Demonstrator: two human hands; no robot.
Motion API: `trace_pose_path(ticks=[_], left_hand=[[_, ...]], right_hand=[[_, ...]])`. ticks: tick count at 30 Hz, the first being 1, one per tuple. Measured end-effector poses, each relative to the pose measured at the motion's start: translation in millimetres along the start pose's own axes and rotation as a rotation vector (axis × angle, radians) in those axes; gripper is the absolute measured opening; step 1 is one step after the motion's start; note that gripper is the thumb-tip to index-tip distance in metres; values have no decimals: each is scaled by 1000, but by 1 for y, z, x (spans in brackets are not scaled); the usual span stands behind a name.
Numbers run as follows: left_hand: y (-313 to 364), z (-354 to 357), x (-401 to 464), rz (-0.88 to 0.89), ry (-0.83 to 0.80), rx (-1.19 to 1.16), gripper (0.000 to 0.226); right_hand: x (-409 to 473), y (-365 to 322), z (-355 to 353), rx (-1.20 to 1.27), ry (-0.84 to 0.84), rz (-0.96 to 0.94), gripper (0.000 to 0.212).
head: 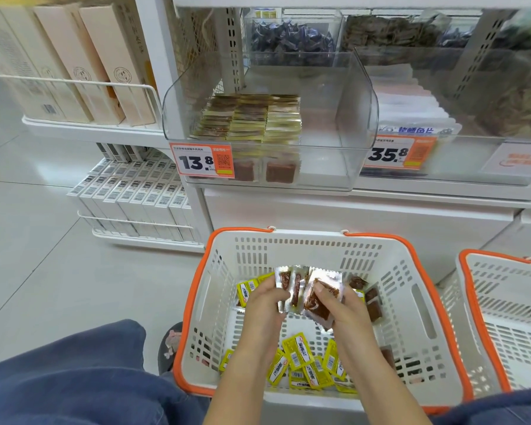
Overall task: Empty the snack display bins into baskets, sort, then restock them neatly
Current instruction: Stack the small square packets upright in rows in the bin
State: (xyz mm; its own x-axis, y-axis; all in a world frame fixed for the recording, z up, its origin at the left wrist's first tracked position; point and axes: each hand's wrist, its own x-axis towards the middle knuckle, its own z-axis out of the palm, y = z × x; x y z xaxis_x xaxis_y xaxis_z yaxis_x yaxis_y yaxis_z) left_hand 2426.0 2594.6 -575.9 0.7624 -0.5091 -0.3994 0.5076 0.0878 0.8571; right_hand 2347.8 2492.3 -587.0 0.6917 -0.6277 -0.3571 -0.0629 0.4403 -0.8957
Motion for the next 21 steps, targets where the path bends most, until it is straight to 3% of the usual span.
trace_pose_path(ticks=[6, 9, 14, 17, 19, 21], left_hand=[[-3, 22, -8, 28, 17, 136, 15], [-5, 24, -4, 19, 63, 204, 17], [17, 30, 7, 126, 236, 248, 19], [46, 45, 5, 173, 207, 239, 21], [74, 53, 5, 226, 154, 305, 19], [111, 59, 9, 415, 102, 496, 33]], right_hand=[[-9, 6, 16, -35, -115, 20, 33], [-4, 6, 20, -10, -94, 50, 56], [0, -11, 32, -116, -152, -23, 57], [2, -41, 46, -141, -132, -119, 66], [7, -70, 53, -109, -103, -152, 55], [13, -105, 58, -89, -120, -215, 37]])
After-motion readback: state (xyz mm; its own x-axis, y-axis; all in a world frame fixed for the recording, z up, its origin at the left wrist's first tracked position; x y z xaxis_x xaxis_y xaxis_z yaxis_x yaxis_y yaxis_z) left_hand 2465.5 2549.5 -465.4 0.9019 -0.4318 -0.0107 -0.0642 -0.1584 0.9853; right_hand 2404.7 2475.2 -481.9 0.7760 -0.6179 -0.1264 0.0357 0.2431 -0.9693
